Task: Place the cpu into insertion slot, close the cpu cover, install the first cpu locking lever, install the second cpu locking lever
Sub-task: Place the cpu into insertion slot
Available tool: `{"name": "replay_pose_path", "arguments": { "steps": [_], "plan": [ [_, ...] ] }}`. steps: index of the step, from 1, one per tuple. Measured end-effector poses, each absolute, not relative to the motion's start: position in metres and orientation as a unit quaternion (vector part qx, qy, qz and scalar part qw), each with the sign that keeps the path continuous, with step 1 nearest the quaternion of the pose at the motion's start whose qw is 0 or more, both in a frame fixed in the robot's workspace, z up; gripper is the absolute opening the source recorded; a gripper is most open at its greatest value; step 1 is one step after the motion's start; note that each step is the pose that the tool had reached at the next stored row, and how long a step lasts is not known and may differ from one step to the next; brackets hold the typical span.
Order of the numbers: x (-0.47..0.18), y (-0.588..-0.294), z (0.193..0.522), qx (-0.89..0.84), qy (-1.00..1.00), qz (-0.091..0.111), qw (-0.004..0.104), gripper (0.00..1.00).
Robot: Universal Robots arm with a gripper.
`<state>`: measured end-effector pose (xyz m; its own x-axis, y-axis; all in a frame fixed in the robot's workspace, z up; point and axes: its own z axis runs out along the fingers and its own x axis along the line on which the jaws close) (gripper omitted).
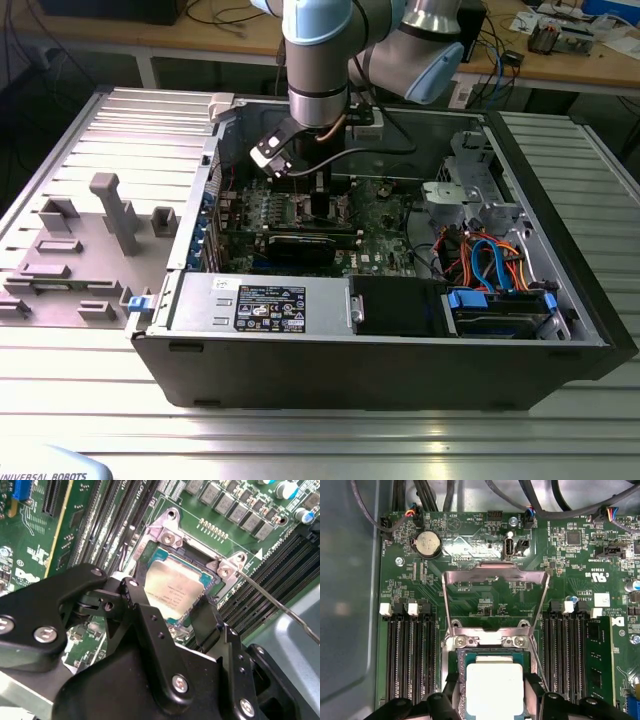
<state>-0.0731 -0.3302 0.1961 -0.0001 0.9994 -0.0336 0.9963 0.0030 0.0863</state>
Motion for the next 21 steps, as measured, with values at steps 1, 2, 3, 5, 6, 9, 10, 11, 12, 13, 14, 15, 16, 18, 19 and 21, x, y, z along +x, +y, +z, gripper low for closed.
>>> {"name": "replay_pose_path", "arguments": {
  "steps": [1, 2, 3, 5, 6, 9, 10, 11, 12, 13, 14, 15, 16, 18, 19, 21],
  "plan": [
    [-0.073, -0.329, 0.196, 0.706, 0.707, 0.019, 0.042, 0.62],
    [-0.073, -0.329, 0.196, 0.706, 0.707, 0.019, 0.042, 0.62],
    [-0.073, -0.329, 0.196, 0.706, 0.707, 0.019, 0.042, 0.62],
    [-0.073, -0.329, 0.196, 0.706, 0.707, 0.019, 0.042, 0.62],
    [-0.073, -0.329, 0.196, 0.706, 0.707, 0.019, 0.042, 0.62],
    [-0.073, -0.329, 0.196, 0.706, 0.707, 0.018, 0.043, 0.62],
    [-0.073, -0.329, 0.196, 0.706, 0.707, 0.018, 0.043, 0.62],
    [-0.073, -0.329, 0.196, 0.706, 0.707, 0.019, 0.043, 0.62],
    [-0.073, -0.329, 0.197, 0.706, 0.707, 0.018, 0.043, 0.62],
    [-0.073, -0.329, 0.197, 0.706, 0.707, 0.018, 0.043, 0.62],
    [-0.073, -0.329, 0.199, 0.706, 0.707, 0.018, 0.042, 0.62],
    [-0.073, -0.329, 0.200, 0.706, 0.707, 0.018, 0.042, 0.62],
    [-0.073, -0.329, 0.200, 0.706, 0.707, 0.018, 0.042, 0.62],
    [-0.072, -0.329, 0.205, 0.706, 0.707, 0.017, 0.041, 0.62],
    [-0.072, -0.329, 0.206, 0.707, 0.706, 0.016, 0.040, 0.62],
    [-0.071, -0.329, 0.209, 0.707, 0.706, 0.014, 0.039, 0.62]
  ]
}}
